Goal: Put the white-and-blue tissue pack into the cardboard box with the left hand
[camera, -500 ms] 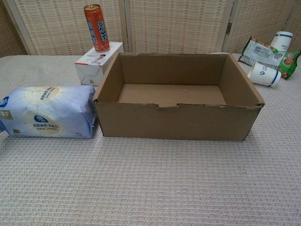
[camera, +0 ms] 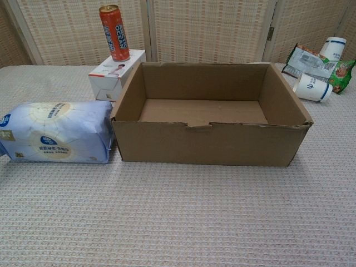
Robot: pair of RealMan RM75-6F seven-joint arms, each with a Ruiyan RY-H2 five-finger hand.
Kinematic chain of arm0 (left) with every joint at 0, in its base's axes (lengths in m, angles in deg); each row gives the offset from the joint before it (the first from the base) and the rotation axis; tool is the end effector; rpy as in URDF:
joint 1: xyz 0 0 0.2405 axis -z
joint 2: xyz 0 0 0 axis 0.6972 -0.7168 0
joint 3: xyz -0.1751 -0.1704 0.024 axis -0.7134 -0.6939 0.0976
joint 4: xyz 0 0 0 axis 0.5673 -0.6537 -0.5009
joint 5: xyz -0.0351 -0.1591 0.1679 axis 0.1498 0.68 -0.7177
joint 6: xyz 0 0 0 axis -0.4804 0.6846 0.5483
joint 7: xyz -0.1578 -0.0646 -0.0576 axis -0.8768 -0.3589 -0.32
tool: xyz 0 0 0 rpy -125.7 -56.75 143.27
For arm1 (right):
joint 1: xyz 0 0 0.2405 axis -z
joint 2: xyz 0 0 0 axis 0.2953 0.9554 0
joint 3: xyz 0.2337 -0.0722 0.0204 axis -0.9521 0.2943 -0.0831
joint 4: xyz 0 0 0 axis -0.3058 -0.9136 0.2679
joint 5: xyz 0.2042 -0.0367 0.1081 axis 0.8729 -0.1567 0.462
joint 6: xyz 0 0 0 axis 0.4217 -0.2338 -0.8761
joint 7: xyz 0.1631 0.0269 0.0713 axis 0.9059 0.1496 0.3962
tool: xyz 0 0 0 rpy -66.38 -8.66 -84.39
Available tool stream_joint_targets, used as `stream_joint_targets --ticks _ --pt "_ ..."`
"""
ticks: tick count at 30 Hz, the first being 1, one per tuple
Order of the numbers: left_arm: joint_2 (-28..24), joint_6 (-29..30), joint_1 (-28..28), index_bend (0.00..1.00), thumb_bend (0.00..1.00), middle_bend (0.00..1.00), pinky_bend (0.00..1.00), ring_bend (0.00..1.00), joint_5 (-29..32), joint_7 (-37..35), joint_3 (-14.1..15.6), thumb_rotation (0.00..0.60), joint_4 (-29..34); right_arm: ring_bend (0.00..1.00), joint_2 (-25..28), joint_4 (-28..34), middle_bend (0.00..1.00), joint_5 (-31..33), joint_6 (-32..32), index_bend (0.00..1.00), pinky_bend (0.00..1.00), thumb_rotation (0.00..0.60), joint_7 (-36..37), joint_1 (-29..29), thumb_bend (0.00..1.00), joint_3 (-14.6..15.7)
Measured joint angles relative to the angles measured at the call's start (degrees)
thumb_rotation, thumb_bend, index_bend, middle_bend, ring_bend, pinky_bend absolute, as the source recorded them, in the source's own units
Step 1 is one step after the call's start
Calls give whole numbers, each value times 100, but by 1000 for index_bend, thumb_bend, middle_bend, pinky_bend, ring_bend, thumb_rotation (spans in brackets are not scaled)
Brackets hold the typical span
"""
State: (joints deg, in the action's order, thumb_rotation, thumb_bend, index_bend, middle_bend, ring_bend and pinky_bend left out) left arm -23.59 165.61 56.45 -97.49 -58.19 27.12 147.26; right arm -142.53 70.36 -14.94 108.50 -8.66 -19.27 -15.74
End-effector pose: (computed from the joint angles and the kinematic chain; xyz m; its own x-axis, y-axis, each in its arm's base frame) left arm -0.2499 0.2508 0.1320 0.4514 -0.0489 0.8910 0.8637 -0.2270 -0.4501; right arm -0.2937 -0.1904 0.1597 0.4882 0.0282 0.8723 -0.8619 -0.1416 0.4869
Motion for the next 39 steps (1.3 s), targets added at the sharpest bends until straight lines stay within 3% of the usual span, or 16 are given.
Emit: stream_joint_targets --ticks 12,23,39 --pt "126 -267 94 0 179 24 147 2 152 356 1 600 353 0 -1 -36 30 41 -57 57 0 600 37 -21 0 -3" --pt "373 -1027 477 0 178 0 120 0 789 1673 -89 600 1349 0 43 -11 30 45 -87 57 0 600 101 -30 0 13" --pt "1178 -1697 1212 0 178 0 73 0 2087 3250 -386 600 1266 0 99 9 30 62 -62 58 0 600 170 -26 0 -1"
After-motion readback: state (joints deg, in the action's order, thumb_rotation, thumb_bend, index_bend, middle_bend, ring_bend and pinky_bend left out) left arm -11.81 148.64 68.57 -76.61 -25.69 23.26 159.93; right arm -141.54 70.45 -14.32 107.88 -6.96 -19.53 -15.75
